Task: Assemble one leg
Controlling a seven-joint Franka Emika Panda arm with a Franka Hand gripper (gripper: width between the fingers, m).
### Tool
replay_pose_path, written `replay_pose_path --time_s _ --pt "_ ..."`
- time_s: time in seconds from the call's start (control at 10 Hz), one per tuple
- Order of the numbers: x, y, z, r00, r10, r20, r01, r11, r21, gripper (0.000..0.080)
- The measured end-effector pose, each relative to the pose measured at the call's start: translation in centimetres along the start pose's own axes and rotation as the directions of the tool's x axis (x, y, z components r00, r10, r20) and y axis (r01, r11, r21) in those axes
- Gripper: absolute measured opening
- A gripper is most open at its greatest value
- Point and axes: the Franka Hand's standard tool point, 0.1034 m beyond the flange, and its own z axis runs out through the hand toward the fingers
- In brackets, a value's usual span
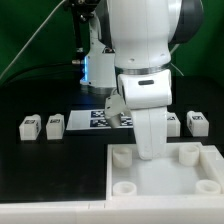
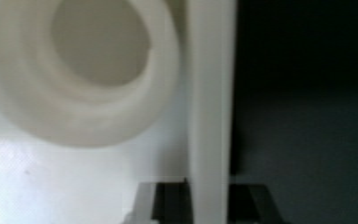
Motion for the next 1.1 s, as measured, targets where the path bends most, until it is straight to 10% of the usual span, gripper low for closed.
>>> replay_pose_path --time_s 0.3,0.5,0.7,1.1 --pt "-0.07 -0.02 0.03 1.0 0.007 -0.002 -0.007 1.0 -0.002 0.0134" --pt "-0.1 -0.03 0.04 1.0 0.008 -0.002 -0.008 1.0 -0.002 0.0483" --pt "-0.12 -0.03 0.05 1.0 0.008 -0.002 -0.008 1.0 -0.002 0.061" --pt "-0.16 -0.03 0.05 1.0 0.009 -0.002 -0.009 1.0 -0.002 0.0647"
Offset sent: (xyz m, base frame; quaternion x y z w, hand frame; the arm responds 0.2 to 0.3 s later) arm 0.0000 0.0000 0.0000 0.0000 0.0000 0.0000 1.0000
